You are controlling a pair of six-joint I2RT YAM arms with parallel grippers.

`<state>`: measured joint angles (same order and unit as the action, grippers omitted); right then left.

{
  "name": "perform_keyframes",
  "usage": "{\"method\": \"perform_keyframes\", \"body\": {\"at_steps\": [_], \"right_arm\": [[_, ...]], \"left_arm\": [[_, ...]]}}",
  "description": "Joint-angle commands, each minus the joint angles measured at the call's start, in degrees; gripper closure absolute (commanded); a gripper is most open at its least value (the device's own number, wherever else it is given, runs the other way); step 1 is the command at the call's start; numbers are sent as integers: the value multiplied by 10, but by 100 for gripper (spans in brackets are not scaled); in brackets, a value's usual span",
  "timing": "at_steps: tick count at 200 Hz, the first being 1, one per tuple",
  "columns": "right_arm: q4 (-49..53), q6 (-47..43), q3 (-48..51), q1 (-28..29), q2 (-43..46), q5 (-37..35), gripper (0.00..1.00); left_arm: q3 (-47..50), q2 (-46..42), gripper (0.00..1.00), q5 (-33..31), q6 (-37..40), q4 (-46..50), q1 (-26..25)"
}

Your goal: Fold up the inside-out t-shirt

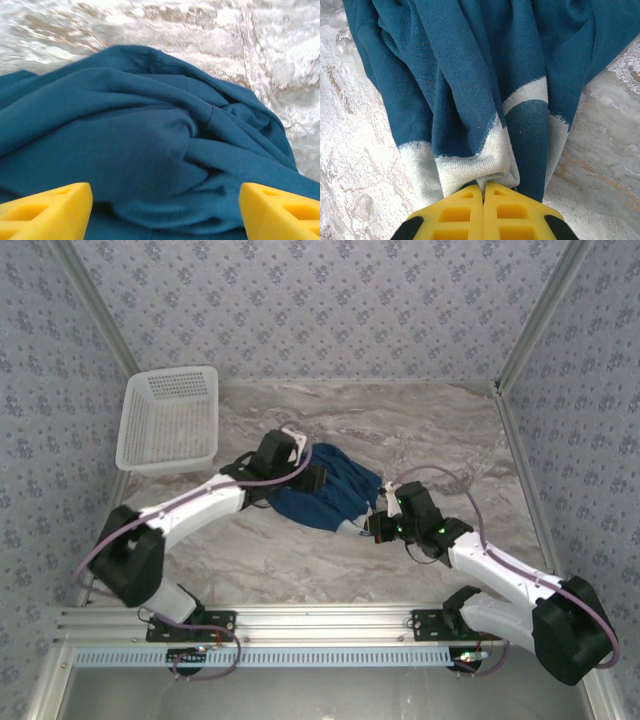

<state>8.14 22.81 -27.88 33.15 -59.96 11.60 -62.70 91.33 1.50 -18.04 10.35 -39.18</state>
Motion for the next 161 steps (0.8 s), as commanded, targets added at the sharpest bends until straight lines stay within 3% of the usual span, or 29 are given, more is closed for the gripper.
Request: {"method": "perform_keyframes", "body": {"at_steps": [1, 32, 63, 113, 161], "right_arm": [[-3, -17, -8, 3, -2, 5, 100], [18, -17, -8, 1, 21, -7, 100], [23, -14, 2, -4, 43, -29, 100], [-4, 14, 28, -5, 104, -120, 100], [-69, 7, 59, 12, 131, -159, 100]], "left_arm": [[-69, 69, 31, 37, 29, 50, 2], [-124, 118, 62, 12, 32, 98, 9], [-117, 72, 100, 46, 23, 71, 37], [-26, -121, 100, 267, -94, -171, 127], [-54, -204, 100, 345, -143, -228, 170]]}}
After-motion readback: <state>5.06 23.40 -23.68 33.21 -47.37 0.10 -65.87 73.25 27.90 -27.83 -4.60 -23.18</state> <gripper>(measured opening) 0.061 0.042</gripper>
